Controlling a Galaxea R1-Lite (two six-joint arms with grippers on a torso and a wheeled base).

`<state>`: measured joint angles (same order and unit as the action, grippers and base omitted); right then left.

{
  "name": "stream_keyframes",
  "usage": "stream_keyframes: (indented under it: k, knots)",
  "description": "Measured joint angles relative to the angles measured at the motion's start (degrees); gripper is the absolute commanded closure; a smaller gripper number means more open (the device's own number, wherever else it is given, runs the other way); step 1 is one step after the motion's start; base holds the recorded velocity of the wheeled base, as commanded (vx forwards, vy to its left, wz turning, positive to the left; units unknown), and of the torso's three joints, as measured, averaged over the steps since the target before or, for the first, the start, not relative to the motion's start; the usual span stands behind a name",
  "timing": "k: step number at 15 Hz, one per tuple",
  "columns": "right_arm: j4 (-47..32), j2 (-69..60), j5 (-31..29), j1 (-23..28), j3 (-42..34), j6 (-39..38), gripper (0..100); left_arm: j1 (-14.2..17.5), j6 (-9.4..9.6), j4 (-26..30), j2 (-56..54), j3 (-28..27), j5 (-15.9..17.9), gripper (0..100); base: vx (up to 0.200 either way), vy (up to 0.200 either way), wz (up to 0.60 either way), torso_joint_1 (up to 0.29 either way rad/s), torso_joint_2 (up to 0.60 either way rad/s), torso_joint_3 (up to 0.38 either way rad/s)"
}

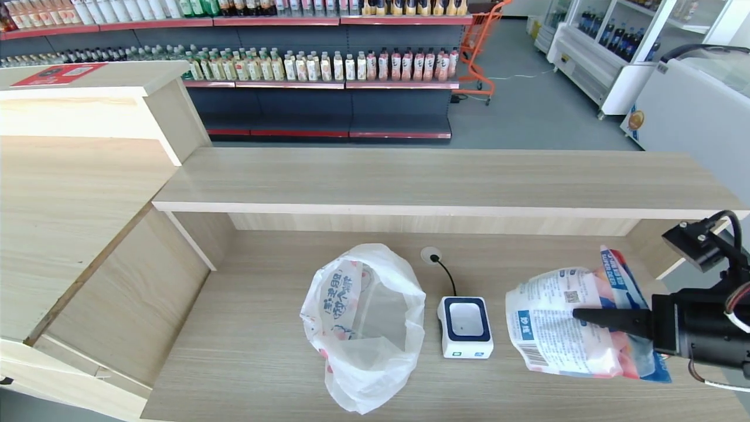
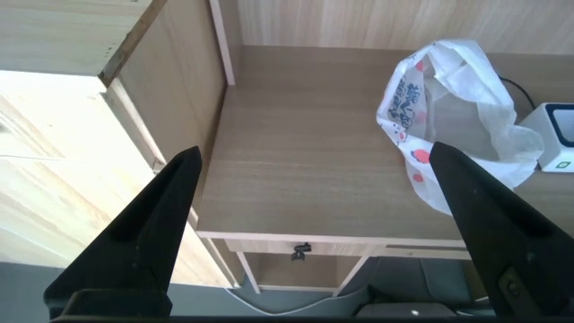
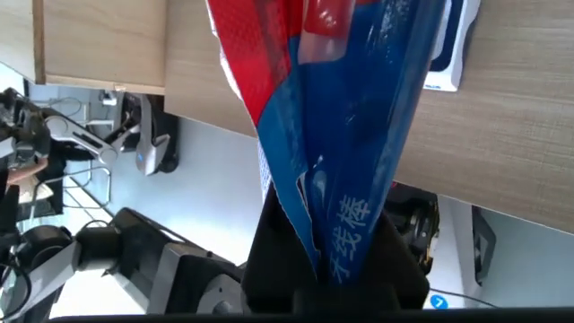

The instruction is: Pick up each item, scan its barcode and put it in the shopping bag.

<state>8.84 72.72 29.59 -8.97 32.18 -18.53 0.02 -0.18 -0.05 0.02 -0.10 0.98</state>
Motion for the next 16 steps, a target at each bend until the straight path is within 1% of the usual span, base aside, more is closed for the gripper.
stream_keyframes:
  k: [2, 4, 8, 10, 16]
  knots:
    - [-0.2, 4.7, -0.1, -2.7, 1.6, 1.0, 100, 0.0, -0.02, 0.0, 0.0, 0.0, 0.0, 0, 0.000, 0.000, 0.00, 0.000, 0.00, 0.000]
    - [-0.2, 10.3, -1.5, -6.9, 5.1, 1.6, 100, 0.0, 0.00, 0.0, 0.0, 0.0, 0.0, 0, 0.000, 0.000, 0.00, 0.000, 0.00, 0.000]
    - [0.0, 22.7, -8.8, -14.7, 13.2, 2.6, 100, 0.0, -0.02, 0.0, 0.0, 0.0, 0.0, 0, 0.000, 0.000, 0.00, 0.000, 0.00, 0.000]
    - [0.2, 29.4, -11.2, -18.3, 18.5, 2.7, 100, 0.0, -0.04, 0.0, 0.0, 0.0, 0.0, 0, 0.000, 0.000, 0.00, 0.000, 0.00, 0.000]
    - [0.2, 46.1, -19.6, -24.9, 34.8, 2.8, 100, 0.0, 0.00, 0.0, 0.0, 0.0, 0.0, 0, 0.000, 0.000, 0.00, 0.000, 0.00, 0.000]
